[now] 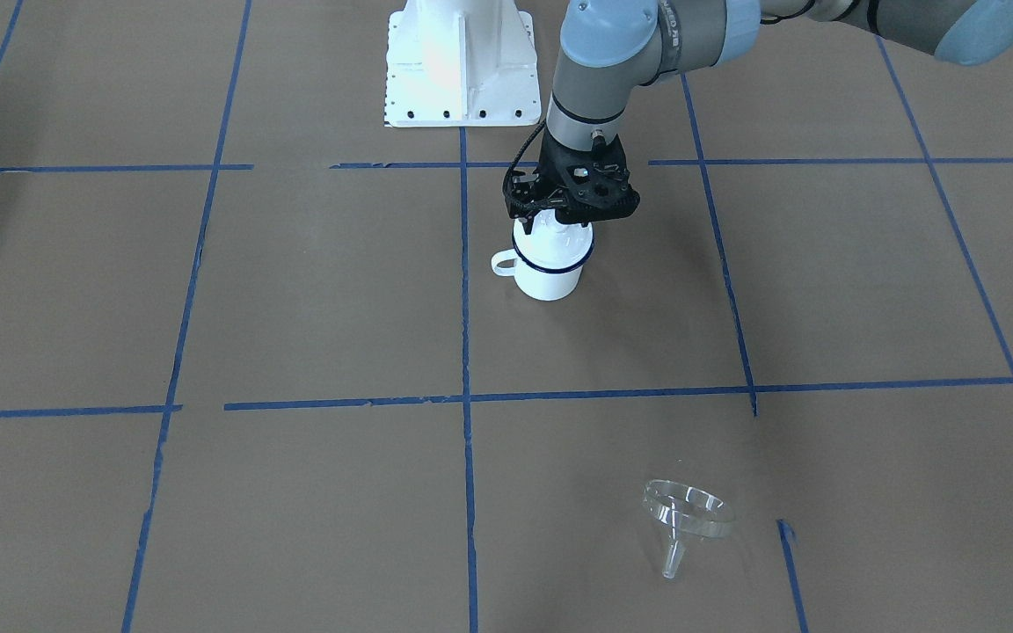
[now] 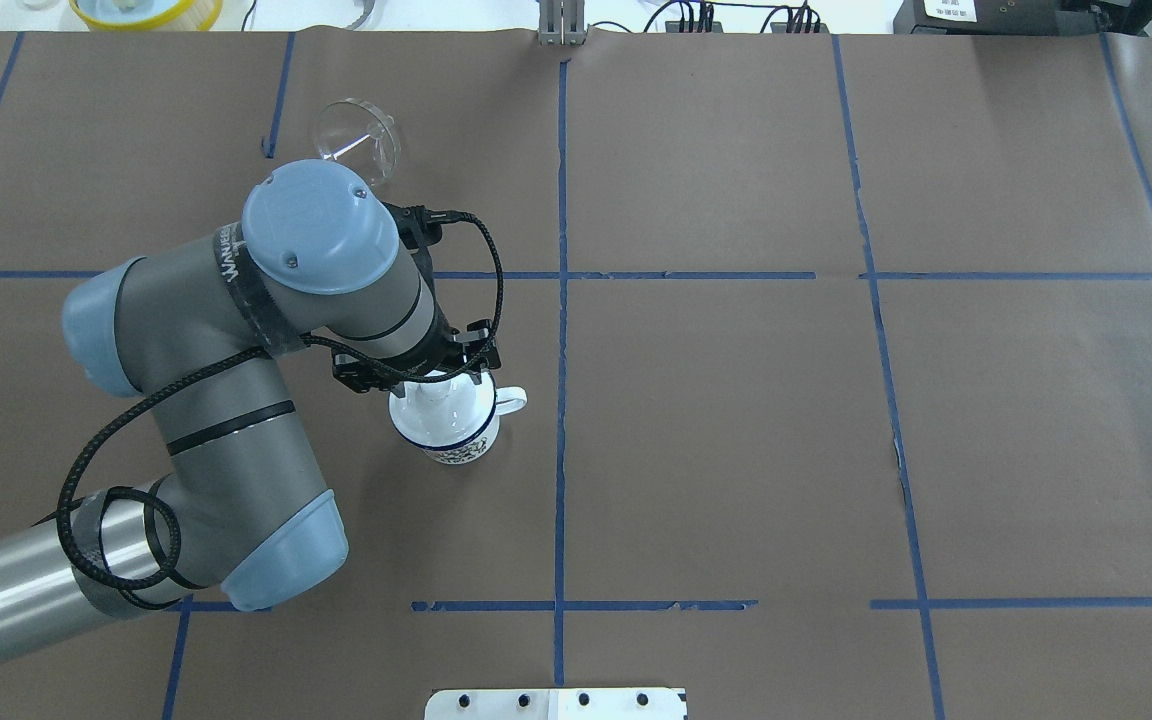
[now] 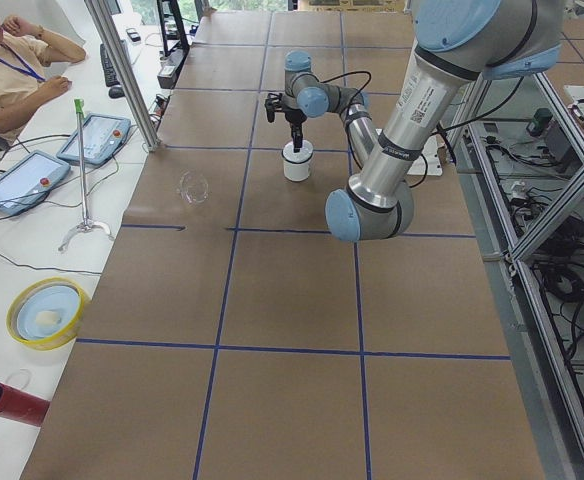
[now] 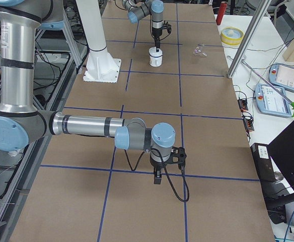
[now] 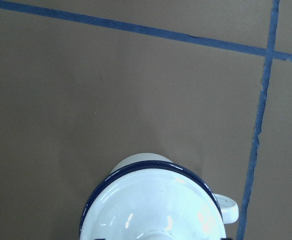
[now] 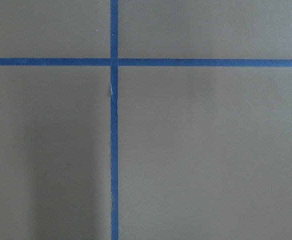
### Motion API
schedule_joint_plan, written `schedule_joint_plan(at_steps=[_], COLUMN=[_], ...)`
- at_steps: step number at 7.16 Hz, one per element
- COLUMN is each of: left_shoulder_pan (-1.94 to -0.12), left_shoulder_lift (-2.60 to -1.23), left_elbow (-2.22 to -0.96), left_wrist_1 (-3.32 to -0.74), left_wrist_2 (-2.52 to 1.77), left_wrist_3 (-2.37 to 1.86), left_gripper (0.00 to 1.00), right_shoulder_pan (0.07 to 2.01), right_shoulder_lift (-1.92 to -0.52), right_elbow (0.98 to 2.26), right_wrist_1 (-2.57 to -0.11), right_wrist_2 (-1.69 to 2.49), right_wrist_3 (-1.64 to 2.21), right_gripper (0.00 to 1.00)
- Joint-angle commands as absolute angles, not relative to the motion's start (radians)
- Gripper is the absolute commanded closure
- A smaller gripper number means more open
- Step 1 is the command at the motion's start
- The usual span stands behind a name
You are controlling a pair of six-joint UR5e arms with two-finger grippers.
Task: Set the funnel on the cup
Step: 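Lower the left gripper and grasp the white lid's knob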
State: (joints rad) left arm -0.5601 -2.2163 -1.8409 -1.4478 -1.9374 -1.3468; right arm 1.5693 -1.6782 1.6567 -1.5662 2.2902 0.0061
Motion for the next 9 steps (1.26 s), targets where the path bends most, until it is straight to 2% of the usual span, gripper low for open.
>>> schedule_joint_plan(at_steps=[1,2,3,7,9], left_shoulder_pan=[-0.560,-0.560,-0.560,-0.563,-0.645], left_shoulder_lift=[-2.215,-2.218,-2.233,-2.238,-2.226], left_elbow=[-1.842,-1.854,-1.861,-1.893,-1.994], left_wrist_1=[-1.445,-1.410,-1.364,-1.342,-1.306], left_wrist_2=[-1.937,-1.939,-1.939,-1.939,-1.940], left_wrist_3=[-1.347,-1.347,-1.342,-1.330,-1.266], left_gripper=[0.19,0.52,0.99,1.00,1.00], right_shoulder_pan=[1.569,1.569,1.569,1.569,1.569], right_shoulder_lift=[-1.678,-1.678,-1.678,-1.678,-1.678], right_elbow=[1.657,1.657,1.657,1.657,1.657], right_wrist_1=[-1.566,-1.566,-1.566,-1.566,-1.566], right_wrist_2=[2.290,2.290,2.290,2.290,2.290], right_wrist_3=[0.006,0.006,0.006,0.006,0.006], right_gripper=[0.00,0.00,0.00,0.00,0.00])
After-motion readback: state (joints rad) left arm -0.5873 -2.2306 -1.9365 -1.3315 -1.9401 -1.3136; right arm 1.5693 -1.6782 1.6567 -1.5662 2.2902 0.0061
